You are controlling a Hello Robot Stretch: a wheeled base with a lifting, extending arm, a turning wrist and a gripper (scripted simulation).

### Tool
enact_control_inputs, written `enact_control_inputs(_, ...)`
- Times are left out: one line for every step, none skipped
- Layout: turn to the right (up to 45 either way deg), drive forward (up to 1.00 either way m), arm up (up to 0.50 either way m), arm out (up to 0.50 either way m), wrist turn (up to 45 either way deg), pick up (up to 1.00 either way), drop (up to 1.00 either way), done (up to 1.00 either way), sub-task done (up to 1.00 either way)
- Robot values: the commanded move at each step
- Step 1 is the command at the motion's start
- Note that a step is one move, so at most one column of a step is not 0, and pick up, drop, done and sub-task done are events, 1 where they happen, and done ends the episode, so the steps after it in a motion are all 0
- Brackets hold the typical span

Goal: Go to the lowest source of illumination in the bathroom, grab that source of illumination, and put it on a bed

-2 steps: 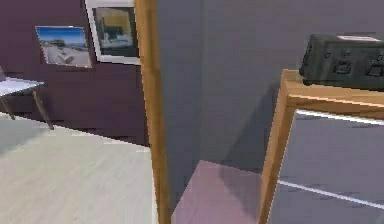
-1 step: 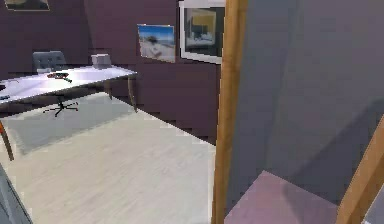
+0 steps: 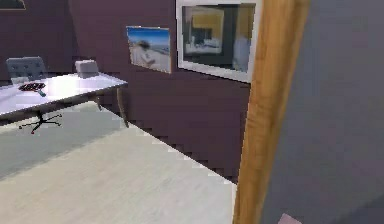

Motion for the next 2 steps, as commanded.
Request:
enact_control_inputs(-45.0,0.0,0.0,0.0,0.0,0.0,0.0,0.0,0.0)
enact_control_inputs(0.0,1.0,0.0,0.0,0.0,0.0,0.0,0.0,0.0)
